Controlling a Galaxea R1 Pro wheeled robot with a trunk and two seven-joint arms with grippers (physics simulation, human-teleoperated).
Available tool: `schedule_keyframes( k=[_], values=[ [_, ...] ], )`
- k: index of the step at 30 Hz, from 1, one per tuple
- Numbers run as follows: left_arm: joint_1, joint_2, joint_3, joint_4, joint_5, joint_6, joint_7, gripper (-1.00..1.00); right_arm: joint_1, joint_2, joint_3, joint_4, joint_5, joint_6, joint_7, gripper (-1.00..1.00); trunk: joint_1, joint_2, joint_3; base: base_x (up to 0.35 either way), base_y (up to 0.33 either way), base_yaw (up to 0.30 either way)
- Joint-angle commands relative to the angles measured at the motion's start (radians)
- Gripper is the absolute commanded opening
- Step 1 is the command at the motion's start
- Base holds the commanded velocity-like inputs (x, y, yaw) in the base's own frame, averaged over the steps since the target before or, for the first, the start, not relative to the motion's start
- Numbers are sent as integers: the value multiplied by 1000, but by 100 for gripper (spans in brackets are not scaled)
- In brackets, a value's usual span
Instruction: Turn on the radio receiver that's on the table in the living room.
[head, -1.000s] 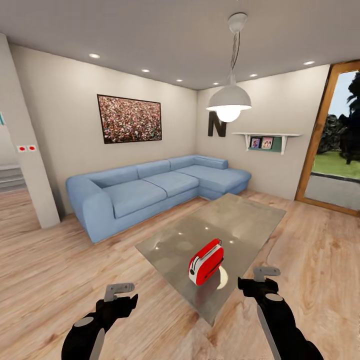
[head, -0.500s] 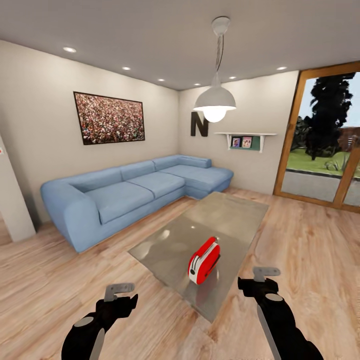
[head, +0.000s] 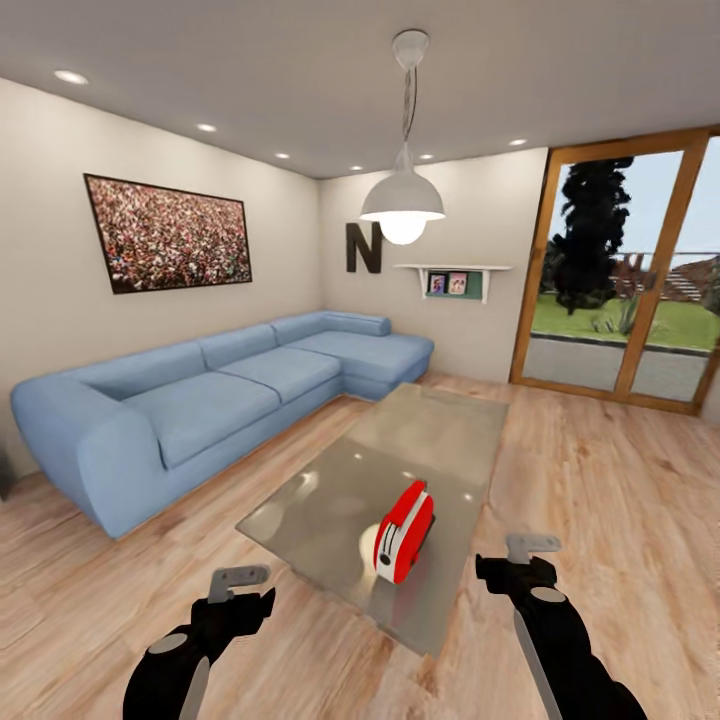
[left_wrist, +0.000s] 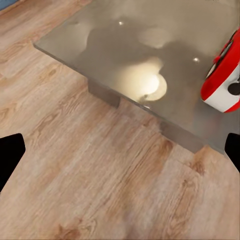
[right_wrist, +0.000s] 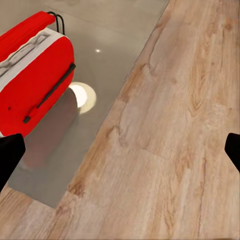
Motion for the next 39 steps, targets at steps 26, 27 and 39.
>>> schedule_keyframes(
  k=[26, 27, 39],
  values=[
    [0, 0, 0, 2, 0, -1, 0, 100, 0, 0, -3, -2, 5, -1, 0, 100, 0, 0, 0, 93, 310, -249],
    [0, 0, 0, 2, 0, -1, 0, 100, 0, 0, -5, -5, 6, -1, 0, 100, 0, 0, 0, 131, 311, -257],
    [0, 0, 0, 3, 0, -3, 0, 100, -9, -1, 3, -97, 7, 0, 0, 100, 0, 0, 0, 158, 303, -224]
  ],
)
